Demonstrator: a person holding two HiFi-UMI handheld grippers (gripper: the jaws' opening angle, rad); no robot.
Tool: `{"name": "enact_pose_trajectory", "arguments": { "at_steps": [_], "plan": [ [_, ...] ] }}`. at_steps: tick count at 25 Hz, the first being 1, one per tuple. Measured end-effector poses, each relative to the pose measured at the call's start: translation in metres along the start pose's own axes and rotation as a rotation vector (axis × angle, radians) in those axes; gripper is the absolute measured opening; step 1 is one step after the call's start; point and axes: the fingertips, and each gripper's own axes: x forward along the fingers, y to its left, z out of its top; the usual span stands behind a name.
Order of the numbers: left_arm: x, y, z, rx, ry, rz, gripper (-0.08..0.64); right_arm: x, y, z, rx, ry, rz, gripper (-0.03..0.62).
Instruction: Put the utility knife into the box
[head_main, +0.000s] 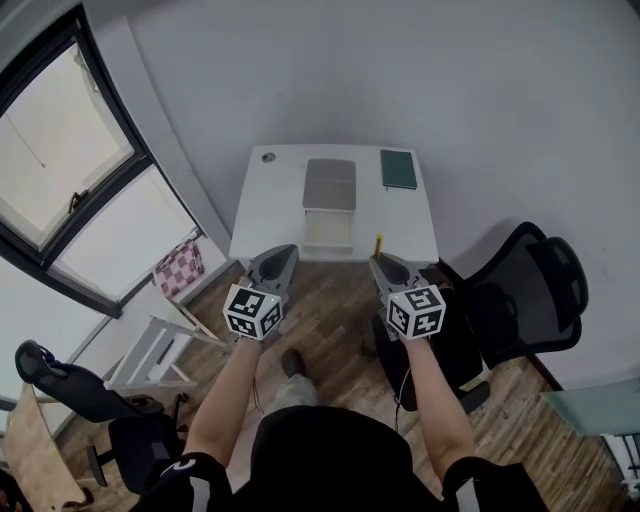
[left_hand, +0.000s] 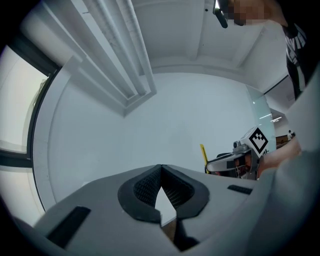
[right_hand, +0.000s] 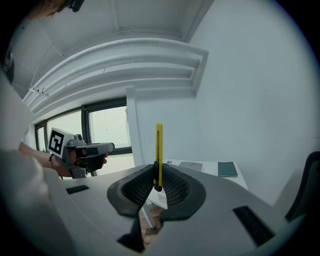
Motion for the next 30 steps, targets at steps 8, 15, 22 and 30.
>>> {"name": "enact_pose_trajectory", "arguments": {
  "at_steps": [8,15,22,30],
  "plan": [
    [0.028,0.074,0.005,-0.022,-0.003,-0.006,0.025,0.073,0.0,0.019,-0.006,0.016,-0.01,0.064],
    [0.049,0.121,-0.001,-0.04,0.011,-0.033,0.026,0.121,-0.003,0.024,0.004,0.032,-0.035,0.064],
    [0.065,0.161,-0.006,-0.05,0.026,-0.068,0.026,0.162,-0.002,0.026,0.015,0.041,-0.067,0.064],
    [0.073,0.189,-0.013,-0.066,0.046,-0.106,0.026,0.19,-0.002,0.027,0.02,0.054,-0.103,0.064]
  ]
}}
